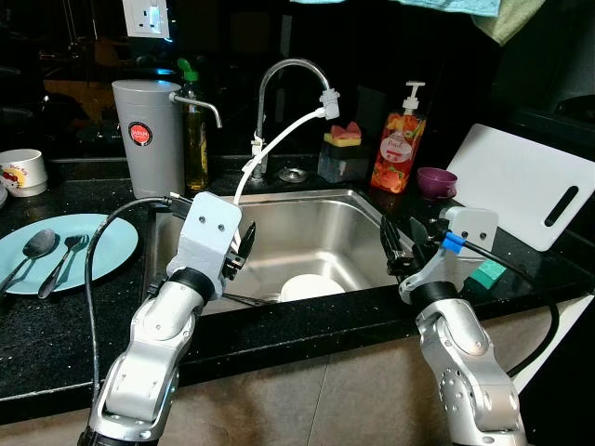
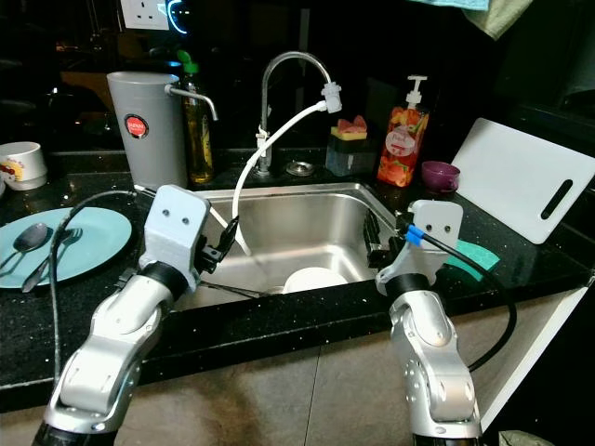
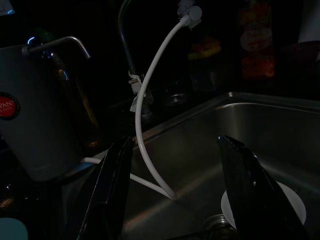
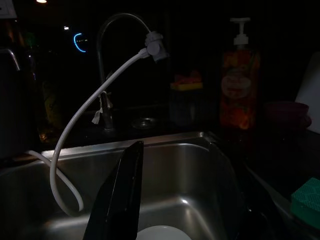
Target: Kitchen organization
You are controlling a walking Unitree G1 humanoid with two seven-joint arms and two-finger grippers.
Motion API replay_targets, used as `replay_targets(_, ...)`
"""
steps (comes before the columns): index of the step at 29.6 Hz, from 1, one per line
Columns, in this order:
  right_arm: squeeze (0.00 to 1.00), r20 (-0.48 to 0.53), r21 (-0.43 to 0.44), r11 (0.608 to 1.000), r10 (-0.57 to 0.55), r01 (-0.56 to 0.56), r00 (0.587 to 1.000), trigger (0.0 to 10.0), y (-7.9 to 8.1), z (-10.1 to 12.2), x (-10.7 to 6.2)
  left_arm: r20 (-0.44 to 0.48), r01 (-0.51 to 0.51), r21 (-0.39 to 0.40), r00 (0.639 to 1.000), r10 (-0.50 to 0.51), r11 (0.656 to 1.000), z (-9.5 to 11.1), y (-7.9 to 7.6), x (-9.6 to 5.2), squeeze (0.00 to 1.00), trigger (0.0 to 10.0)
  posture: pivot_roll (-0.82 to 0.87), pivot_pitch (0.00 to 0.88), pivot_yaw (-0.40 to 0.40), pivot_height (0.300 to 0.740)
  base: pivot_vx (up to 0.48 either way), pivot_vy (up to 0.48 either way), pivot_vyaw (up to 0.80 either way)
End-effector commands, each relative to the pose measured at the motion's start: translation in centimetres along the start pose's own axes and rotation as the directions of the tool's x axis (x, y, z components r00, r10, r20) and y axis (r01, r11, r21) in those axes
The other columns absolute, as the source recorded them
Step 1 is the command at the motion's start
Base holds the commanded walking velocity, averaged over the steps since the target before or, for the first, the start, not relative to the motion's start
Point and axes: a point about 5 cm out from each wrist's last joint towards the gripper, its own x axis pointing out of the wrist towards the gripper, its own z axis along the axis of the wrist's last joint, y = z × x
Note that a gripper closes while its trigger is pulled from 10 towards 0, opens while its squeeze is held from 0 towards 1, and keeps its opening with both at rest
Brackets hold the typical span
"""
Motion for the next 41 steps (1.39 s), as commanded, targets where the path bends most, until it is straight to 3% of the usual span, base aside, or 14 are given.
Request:
replay_targets(1,0.0,-0.003,-0.012,1.0,-0.009,0.009,1.0,10.0,-0.19,-0.09,-0.13,0.002,0.006,0.005,1.0,-0.006,1.0,0.08,-0.25,0.08,0.0,10.0,0.18,0.023,-0.104,0.74,0.0,0.0,0.0)
replay_targets(41,0.0,-0.003,-0.016,1.0,0.0,0.0,1.0,10.0,-0.18,-0.04,0.03,0.004,0.004,0.0,1.0,-0.004,1.0,0.06,-0.3,0.08,0.0,10.0,0.18,0.017,-0.111,0.74,0.0,0.0,0.0)
